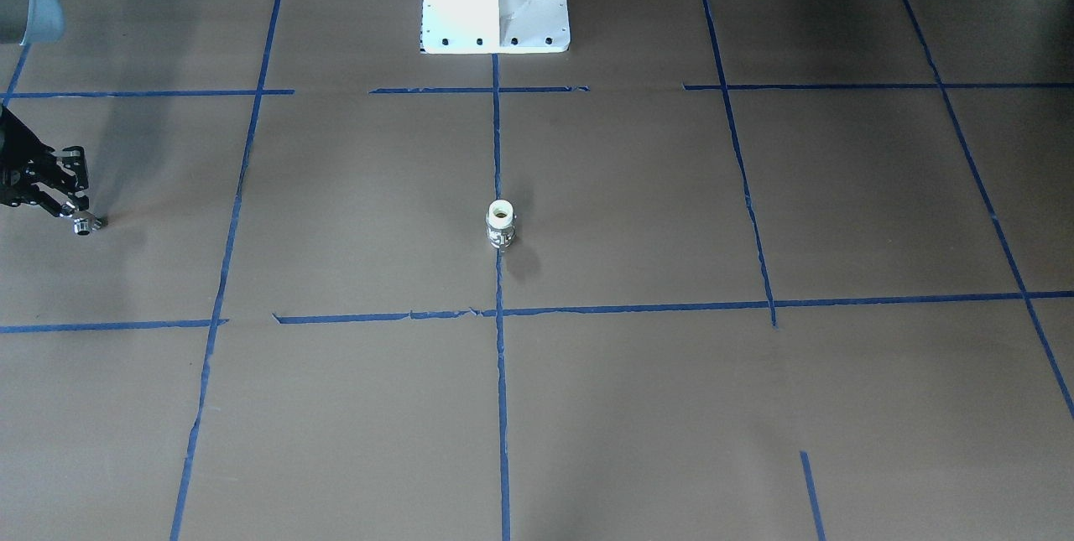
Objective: Assemble PPR valve and pipe with both arms
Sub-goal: 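Lower the right gripper onto the chrome threaded valve and grasp it, then carry the chrome valve with the right gripper above the white fitting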
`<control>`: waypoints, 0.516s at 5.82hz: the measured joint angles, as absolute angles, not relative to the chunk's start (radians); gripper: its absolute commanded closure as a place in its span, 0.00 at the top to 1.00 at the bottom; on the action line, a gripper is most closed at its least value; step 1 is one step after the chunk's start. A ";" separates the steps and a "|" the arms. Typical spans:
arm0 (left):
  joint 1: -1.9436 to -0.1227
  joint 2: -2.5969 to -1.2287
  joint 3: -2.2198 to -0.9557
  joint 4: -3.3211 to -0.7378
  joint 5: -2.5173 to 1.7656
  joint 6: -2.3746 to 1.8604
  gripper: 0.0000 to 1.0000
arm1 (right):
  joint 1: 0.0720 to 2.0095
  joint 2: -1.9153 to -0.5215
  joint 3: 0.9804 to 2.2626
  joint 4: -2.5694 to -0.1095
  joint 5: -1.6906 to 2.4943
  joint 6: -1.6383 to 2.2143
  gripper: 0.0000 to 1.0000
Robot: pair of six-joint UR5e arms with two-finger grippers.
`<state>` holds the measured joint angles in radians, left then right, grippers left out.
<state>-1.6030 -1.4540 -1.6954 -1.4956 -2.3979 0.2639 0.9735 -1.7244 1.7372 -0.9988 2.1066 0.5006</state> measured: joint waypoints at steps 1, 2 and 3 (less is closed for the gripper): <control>-1.603 -1.453 -1.698 -1.496 -2.398 0.264 1.00 | 0.984 -1.717 1.737 -1.001 2.106 0.501 0.00; -1.603 -1.453 -1.699 -1.496 -2.398 0.263 1.00 | 0.990 -1.713 1.739 -1.001 2.105 0.502 0.00; -1.604 -1.453 -1.699 -1.496 -2.399 0.263 1.00 | 0.999 -1.712 1.743 -1.002 2.106 0.504 0.00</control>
<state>-1.6036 -1.4528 -1.6995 -1.4956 -2.3988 0.2627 0.9992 -1.7124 1.7430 -1.0025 2.1064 0.5038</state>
